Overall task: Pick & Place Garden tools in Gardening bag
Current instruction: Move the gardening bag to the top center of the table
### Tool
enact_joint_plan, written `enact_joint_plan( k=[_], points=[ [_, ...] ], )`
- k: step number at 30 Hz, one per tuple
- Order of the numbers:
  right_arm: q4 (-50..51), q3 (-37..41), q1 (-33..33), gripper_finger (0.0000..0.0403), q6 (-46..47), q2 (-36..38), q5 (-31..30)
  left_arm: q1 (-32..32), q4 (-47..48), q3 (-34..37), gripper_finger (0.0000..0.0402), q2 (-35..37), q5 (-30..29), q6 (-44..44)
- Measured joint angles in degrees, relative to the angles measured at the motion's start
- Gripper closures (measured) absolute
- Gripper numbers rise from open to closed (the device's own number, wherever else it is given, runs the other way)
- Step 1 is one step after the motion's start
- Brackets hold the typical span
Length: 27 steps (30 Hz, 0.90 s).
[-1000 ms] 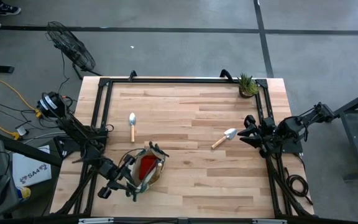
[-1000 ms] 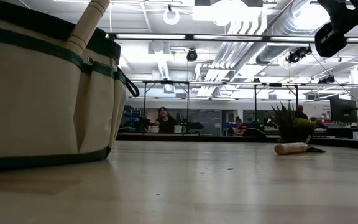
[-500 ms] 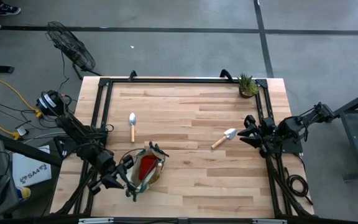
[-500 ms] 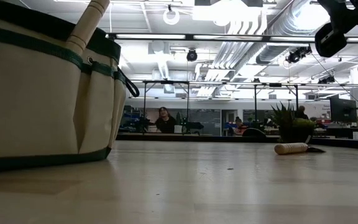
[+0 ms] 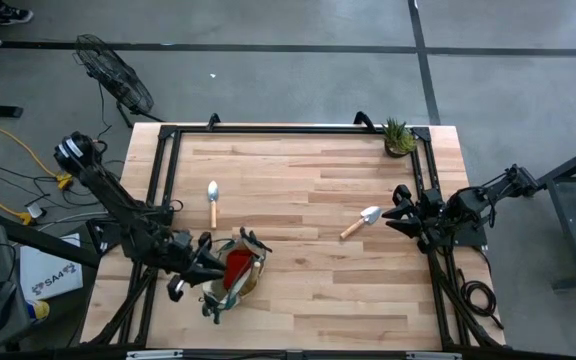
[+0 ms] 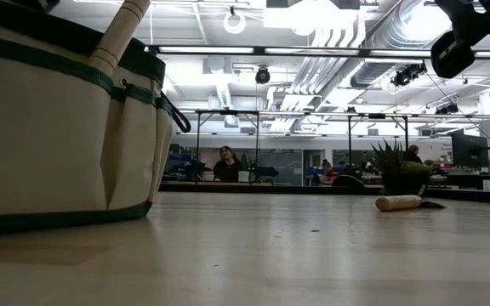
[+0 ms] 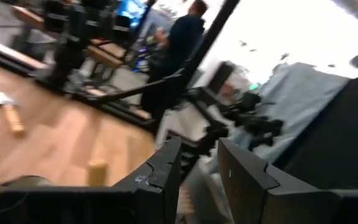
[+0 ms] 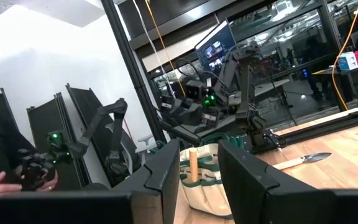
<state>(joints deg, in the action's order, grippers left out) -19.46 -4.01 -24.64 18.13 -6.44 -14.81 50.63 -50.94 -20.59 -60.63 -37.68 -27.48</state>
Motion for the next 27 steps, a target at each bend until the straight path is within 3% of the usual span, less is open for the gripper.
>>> enact_joint_plan(
  k=[6,10,13,17,21,27],
  points=[
    [0.02,0.0,0.01,0.03,0.0,0.01,0.0,-0.02,31.71,-12.15,0.0297,3.13,-9.11,-2.29],
    [0.04,0.0,0.02,0.03,0.0,0.0,0.0,-0.02,57.7,-21.82,0.0297,2.86,-15.27,-13.8],
    [0.02,0.0,0.0,0.03,0.0,0.0,0.0,-1.36,72.81,-27.07,0.0297,1.84,-15.57,-21.16],
    [0.0,0.0,0.0,0.03,0.0,0.0,0.0,-4.71,81.53,-30.56,0.0297,0.87,-7.39,-27.08],
    [0.02,0.0,0.01,0.03,0.0,0.01,0.0,-10.01,81.51,-30.83,0.0297,-0.74,4.04,-32.55],
    [0.02,0.0,0.0,0.03,0.0,0.0,0.0,-17.8,83.59,-30.81,0.0297,-4.28,15.9,-41.57]
  ],
)
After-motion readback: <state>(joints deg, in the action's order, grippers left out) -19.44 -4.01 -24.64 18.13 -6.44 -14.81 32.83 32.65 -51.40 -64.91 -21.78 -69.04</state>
